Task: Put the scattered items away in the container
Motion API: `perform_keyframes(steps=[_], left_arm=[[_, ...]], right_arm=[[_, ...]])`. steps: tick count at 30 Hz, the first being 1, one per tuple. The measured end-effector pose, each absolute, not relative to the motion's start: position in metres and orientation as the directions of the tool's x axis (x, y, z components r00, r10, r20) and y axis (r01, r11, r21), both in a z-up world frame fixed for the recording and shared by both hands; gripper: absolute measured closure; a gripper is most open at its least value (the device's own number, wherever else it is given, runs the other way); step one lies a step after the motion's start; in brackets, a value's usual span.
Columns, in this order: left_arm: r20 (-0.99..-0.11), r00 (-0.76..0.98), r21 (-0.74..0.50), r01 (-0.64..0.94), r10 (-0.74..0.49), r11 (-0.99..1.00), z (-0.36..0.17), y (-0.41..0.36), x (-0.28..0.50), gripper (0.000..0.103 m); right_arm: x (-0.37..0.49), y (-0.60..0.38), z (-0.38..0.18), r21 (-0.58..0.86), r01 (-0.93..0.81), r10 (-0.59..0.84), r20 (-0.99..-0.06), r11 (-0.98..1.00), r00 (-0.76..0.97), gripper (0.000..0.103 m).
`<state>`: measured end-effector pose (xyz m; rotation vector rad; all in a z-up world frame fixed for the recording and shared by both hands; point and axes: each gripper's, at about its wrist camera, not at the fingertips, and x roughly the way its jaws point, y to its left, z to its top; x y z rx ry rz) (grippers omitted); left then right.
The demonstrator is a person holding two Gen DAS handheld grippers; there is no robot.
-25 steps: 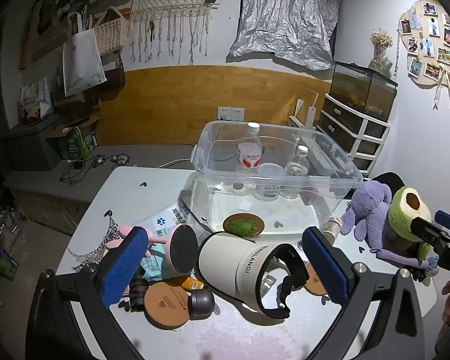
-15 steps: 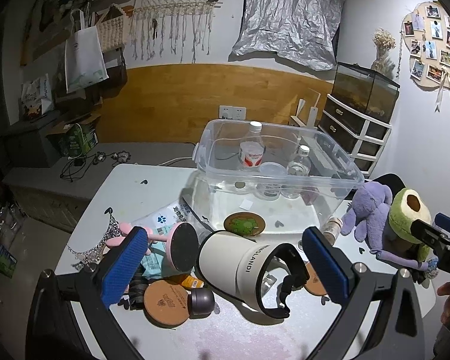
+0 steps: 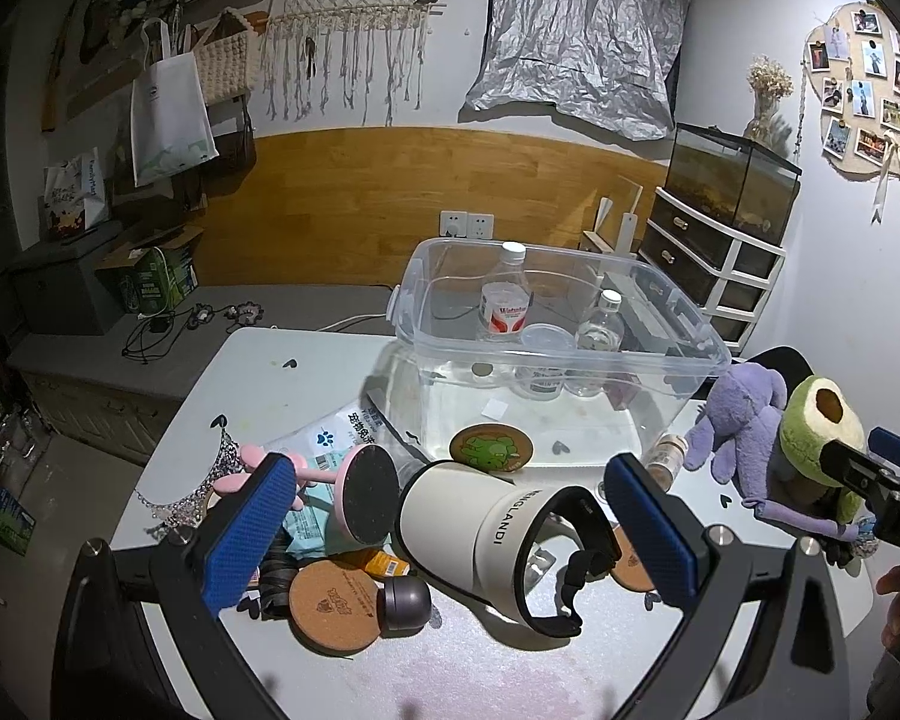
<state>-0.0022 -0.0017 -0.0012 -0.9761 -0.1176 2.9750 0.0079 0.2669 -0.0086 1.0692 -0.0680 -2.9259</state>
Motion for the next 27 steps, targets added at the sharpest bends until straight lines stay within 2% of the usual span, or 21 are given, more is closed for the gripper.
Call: perform_keyframes(steps=[27], left_arm=[[-0.606, -0.794, -0.079, 0.012, 0.039, -0.997, -0.0100, -0.0053, -0.0052, 0.000]], right_arm=[[-0.0007, 0.2674, -0.0111, 0.048, 0.003, -0.034, -0.664, -0.999, -0.747, 0.000]])
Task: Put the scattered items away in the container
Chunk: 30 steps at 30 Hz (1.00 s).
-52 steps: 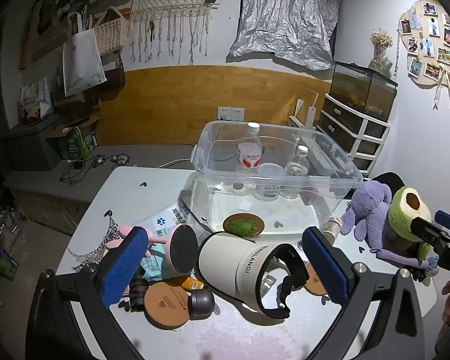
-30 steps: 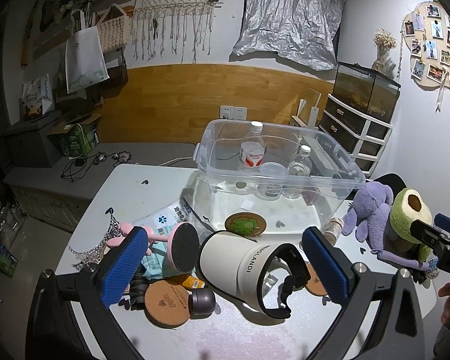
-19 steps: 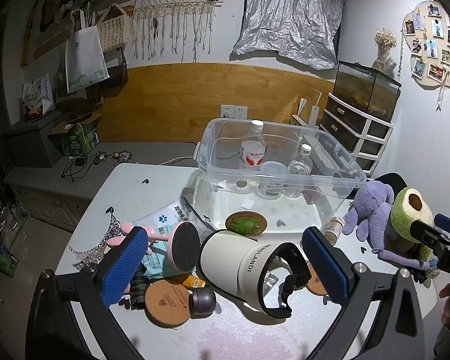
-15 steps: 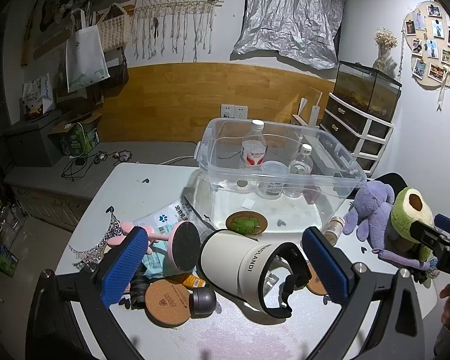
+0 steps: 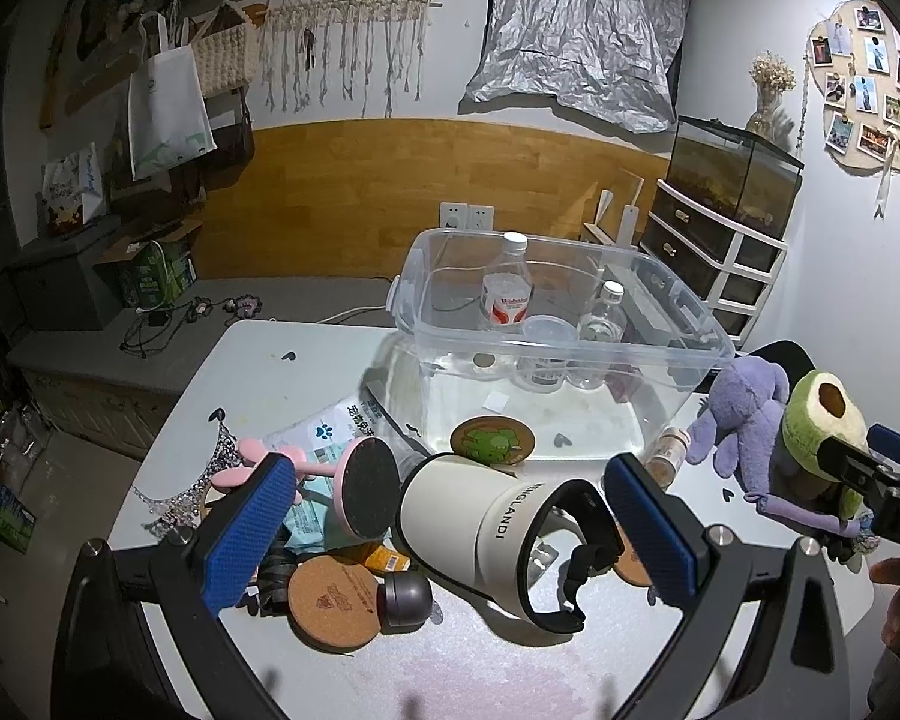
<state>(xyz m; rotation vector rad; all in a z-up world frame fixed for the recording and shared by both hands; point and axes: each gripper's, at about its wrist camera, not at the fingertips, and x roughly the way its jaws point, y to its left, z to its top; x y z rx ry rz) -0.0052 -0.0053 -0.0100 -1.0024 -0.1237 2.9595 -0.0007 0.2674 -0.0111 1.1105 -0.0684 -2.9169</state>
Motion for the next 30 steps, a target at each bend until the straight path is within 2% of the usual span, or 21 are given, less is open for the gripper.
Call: perform_keyframes(steps=[9, 17, 30], left_arm=[[-0.629, -0.774, -0.097, -0.015, 0.073, -0.995, -0.017, -0.004, -0.008, 0.000], [-0.674, -0.737, -0.081, 0.007, 0.050, -0.997, -0.037, -0.006, -0.009, 0.000], [-0.759, -0.651, -0.071, 0.044, 0.025, -0.996, -0.084, -0.018, -0.004, 0.000]], right_arm=[[-0.005, 0.268, -0.020, 0.072, 0.013, -0.059, -0.691, -0.997, -0.721, 0.000], [-0.009, 0.263, -0.041, 0.093, 0.027, -0.088, -0.742, -0.995, -0.665, 0.000], [-0.008, 0.252, -0.116, 0.140, 0.074, -0.158, -0.859, -0.987, -0.487, 0.000]])
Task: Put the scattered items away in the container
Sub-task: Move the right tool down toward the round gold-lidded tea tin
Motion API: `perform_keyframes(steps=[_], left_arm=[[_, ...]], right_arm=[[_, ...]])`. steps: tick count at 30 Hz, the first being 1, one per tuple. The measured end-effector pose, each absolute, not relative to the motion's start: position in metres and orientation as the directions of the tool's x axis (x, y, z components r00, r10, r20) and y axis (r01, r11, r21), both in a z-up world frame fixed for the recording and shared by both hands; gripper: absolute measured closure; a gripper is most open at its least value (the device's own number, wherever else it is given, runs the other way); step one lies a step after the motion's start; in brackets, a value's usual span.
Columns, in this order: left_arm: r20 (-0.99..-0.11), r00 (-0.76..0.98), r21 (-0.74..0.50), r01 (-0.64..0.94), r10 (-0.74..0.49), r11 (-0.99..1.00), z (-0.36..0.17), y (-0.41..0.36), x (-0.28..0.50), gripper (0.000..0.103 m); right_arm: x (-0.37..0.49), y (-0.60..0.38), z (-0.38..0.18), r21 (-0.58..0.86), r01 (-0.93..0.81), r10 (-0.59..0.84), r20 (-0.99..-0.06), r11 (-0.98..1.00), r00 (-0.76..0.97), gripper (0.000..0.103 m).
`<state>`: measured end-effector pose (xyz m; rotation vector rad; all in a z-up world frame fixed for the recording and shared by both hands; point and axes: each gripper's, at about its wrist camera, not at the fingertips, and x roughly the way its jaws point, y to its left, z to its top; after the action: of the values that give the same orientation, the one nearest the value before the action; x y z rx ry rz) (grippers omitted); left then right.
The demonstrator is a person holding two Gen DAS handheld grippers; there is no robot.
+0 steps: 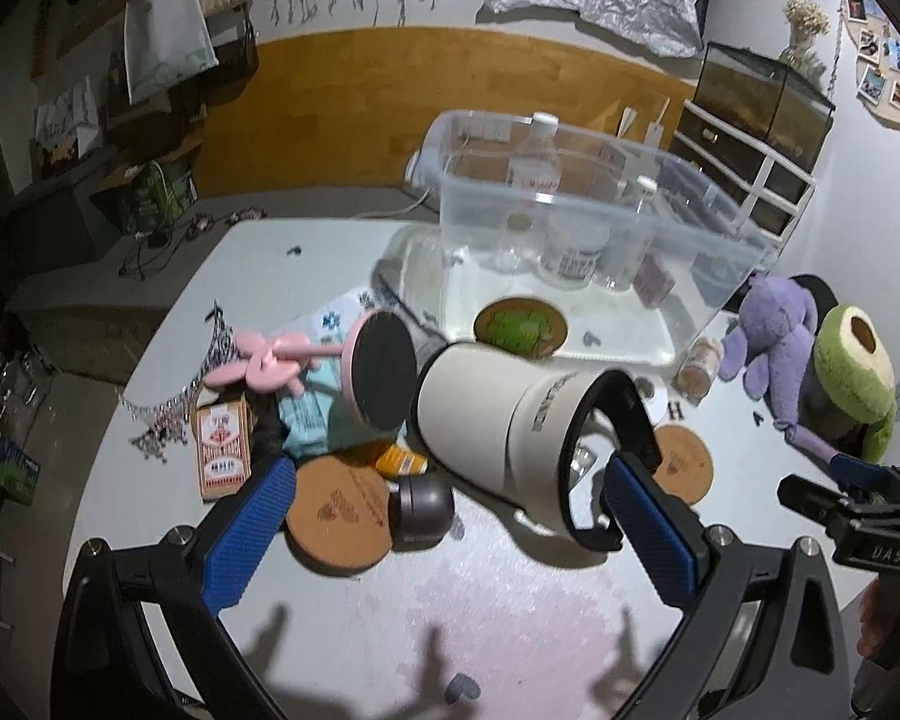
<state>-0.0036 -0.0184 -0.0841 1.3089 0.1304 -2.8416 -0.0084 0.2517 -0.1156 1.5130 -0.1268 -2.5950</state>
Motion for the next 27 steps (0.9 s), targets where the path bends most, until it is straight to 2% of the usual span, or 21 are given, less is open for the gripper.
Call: perform_keyframes(steps=[3, 10, 21, 23, 24, 27], left_arm=[[-0.782, -0.623, -0.068, 0.054, 0.020, -0.996, -0.095, -0.021, -0.004, 0.000], [-0.823, -0.568, -0.047, 0.078, -0.006, -0.996, -0.117, -0.032, 0.002, 0.000], [-0.826, -0.559, -0.033, 0.183, -0.076, -0.982, -0.123, -0.078, 0.014, 0.000], [-0.826, -0.556, -0.037, 0.211, -0.089, -0.977, -0.124, -0.090, 0.017, 0.000], [-0.826, -0.555, -0.038, 0.222, -0.094, -0.974, -0.124, -0.096, 0.018, 0.000], [-0.826, -0.553, -0.040, 0.255, -0.112, -0.966, -0.125, -0.112, 0.023, 0.000]], right_arm=[[-0.005, 0.245, -0.128, 0.136, 0.103, -0.168, -0.879, -0.985, -0.446, 0.002], [-0.004, 0.229, -0.155, 0.161, 0.158, -0.209, -0.906, -0.974, -0.369, 0.013], [-0.024, 0.159, -0.167, 0.180, 0.325, -0.287, -0.904, -0.928, -0.318, 0.014], [-0.029, 0.143, -0.167, 0.187, 0.365, -0.308, -0.899, -0.912, -0.312, 0.016], [-0.033, 0.133, -0.168, 0.194, 0.382, -0.321, -0.897, -0.904, -0.305, 0.021], [-0.044, 0.106, -0.173, 0.227, 0.420, -0.361, -0.891, -0.879, -0.274, 0.022]])
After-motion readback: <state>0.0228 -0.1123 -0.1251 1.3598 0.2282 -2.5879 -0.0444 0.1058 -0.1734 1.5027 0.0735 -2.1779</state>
